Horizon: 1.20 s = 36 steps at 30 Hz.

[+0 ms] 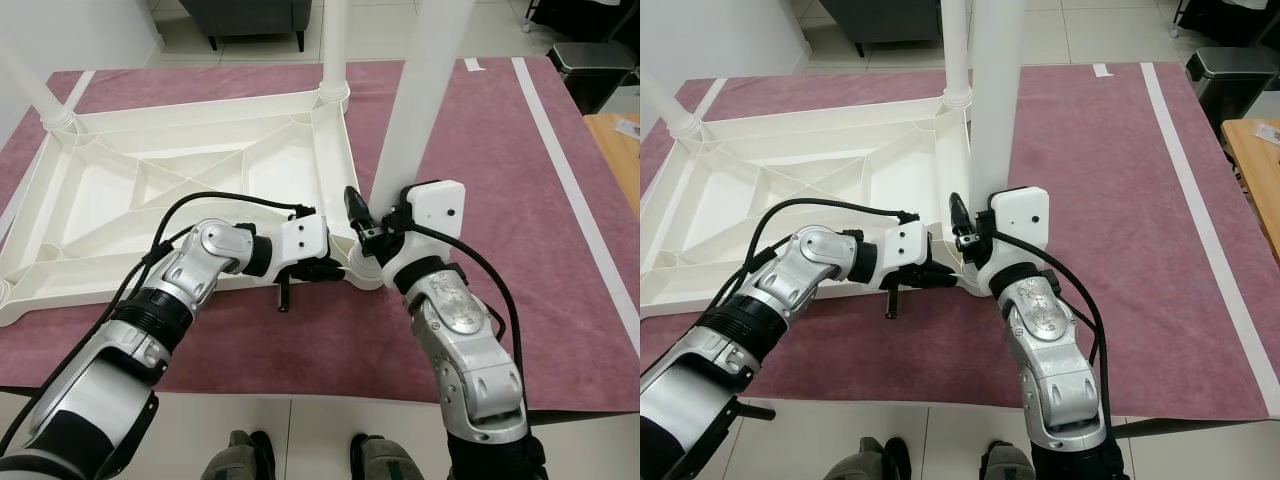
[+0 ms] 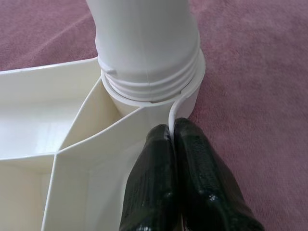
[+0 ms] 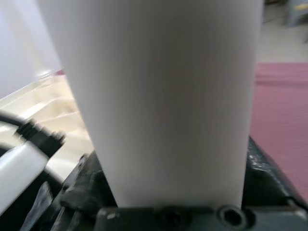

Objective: Building children table

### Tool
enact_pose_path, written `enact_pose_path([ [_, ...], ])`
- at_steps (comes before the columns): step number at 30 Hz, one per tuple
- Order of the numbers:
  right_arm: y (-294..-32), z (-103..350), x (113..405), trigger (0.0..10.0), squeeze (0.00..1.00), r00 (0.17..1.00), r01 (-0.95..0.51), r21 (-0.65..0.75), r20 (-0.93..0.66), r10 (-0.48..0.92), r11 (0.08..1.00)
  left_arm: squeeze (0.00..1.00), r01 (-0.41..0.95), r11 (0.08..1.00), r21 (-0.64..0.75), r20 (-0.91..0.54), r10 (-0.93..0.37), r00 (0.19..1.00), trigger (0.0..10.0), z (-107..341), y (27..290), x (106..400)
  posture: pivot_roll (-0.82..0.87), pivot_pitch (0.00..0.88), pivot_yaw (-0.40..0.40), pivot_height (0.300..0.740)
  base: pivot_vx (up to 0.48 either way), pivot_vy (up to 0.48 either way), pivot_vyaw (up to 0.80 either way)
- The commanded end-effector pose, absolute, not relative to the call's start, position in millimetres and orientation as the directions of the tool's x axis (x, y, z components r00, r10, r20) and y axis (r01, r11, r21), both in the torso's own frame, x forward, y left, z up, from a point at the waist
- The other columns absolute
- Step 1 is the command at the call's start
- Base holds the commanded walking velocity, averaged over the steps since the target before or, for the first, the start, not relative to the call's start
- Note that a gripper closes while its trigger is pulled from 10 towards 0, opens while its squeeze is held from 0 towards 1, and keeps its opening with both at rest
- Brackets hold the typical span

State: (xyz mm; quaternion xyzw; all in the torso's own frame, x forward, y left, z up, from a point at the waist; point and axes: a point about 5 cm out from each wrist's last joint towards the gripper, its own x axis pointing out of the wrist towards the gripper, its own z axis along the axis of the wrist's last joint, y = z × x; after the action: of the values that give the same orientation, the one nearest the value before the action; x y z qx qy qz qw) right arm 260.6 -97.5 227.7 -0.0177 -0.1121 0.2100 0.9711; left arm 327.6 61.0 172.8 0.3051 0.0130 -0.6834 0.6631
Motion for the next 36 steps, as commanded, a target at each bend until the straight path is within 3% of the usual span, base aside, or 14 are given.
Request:
enact_pose_path([
  [1, -90.1, 227.4, 256.3, 10.0, 0.22, 0.835, -0.509, -0.075, 0.201, 0.513, 0.858, 0.0, 0.929, -0.147, 0.339, -0.516, -0.855, 0.053, 0.0, 161.1, 77.1, 326.9, -0.1, 0.185, 0.153, 0.74, 0.0, 0.0, 0.0],
  [3, -90.2, 230.8, 254.5, 10.0, 0.22, 0.81, -0.542, -0.095, 0.208, 0.549, 0.835, 0.0, 0.928, -0.148, 0.341, -0.514, -0.856, 0.052, 0.0, 161.7, 77.4, 326.9, -0.1, 0.183, 0.152, 0.74, 0.0, 0.0, 0.0],
  [4, -93.0, 237.5, 249.3, 10.0, 0.0, 0.736, -0.631, -0.15, 0.196, 0.649, 0.761, 0.0, 0.926, -0.154, 0.345, -0.512, -0.858, 0.048, 0.0, 163.6, 79.8, 326.0, -0.1, 0.18, 0.151, 0.74, 0.0, 0.0, 0.0],
  [8, -102.5, 238.9, 243.7, 10.0, 0.0, 0.647, -0.721, -0.22, 0.126, 0.752, 0.657, 0.0, 0.919, -0.176, 0.354, -0.513, -0.857, 0.034, 0.0, 166.7, 86.7, 323.0, -0.1, 0.177, 0.15, 0.74, 0.0, 0.0, 0.0],
  [12, -108.6, 236.2, 241.9, 10.0, 0.0, 0.609, -0.756, -0.246, 0.075, 0.79, 0.607, 0.0, 0.912, -0.202, 0.356, -0.522, -0.853, 0.014, 0.0, 168.1, 93.3, 319.2, -0.1, 0.175, 0.148, 0.74, 0.0, 0.0, 0.0],
  [15, -112.5, 230.7, 240.3, 10.0, 0.0, 0.513, -0.83, -0.258, -0.003, 0.858, 0.495, 0.0, 0.903, -0.265, 0.338, -0.552, -0.833, -0.038, 0.0, 169.1, 113.4, 304.2, -0.09, 0.17, 0.142, 0.74, 0.0, 0.0, 0.0],
  [25, -92.9, 224.7, 242.9, 10.0, 0.0, 0.395, -0.895, -0.222, 0.01, 0.919, 0.387, 0.0, 0.909, -0.274, 0.314, -0.56, -0.827, -0.056, 0.0, 163.4, 123.8, 288.8, -0.05, 0.163, 0.125, 0.74, 0.0, 0.0, 0.0],
  [26, -89.1, 223.9, 242.4, 3.8, 0.0, 0.381, -0.903, -0.203, 0.028, 0.924, 0.378, 0.0, 0.914, -0.256, 0.316, -0.546, -0.836, -0.045, 0.0, 162.1, 120.6, 289.3, -0.05, 0.163, 0.124, 0.74, 0.0, 0.0, 0.0],
  [28, -86.8, 223.3, 242.0, 3.8, 0.0, 0.371, -0.909, -0.19, 0.04, 0.928, 0.371, 0.0, 0.917, -0.243, 0.317, -0.537, -0.843, -0.038, 0.0, 161.4, 118.5, 289.5, -0.05, 0.163, 0.124, 0.74, 0.0, 0.0, 0.0],
  [29, -85.6, 221.1, 241.5, 0.0, 0.0, 0.37, -0.911, -0.176, 0.044, 0.928, 0.372, 0.0, 0.922, -0.215, 0.323, -0.521, -0.854, -0.017, 0.0, 160.3, 115.2, 291.8, -0.06, 0.165, 0.125, 0.74, 0.0, 0.0, 0.0],
  [33, -89.1, 212.4, 244.8, 0.0, 0.0, 0.449, -0.879, -0.174, 0.018, 0.893, 0.445, 0.0, 0.931, -0.134, 0.338, -0.476, -0.878, 0.047, 0.0, 160.0, 108.7, 299.2, -0.07, 0.168, 0.129, 0.74, 0.0, 0.0, 0.0],
  [36, -100.2, 196.3, 258.1, 0.0, 0.0, 0.66, -0.742, -0.183, -0.029, 0.751, 0.645, 0.0, 0.933, -0.005, 0.359, -0.4, -0.904, 0.149, 0.0, 164.3, 99.1, 309.1, -0.08, 0.173, 0.131, 0.74, 0.0, 0.0, 0.0],
])
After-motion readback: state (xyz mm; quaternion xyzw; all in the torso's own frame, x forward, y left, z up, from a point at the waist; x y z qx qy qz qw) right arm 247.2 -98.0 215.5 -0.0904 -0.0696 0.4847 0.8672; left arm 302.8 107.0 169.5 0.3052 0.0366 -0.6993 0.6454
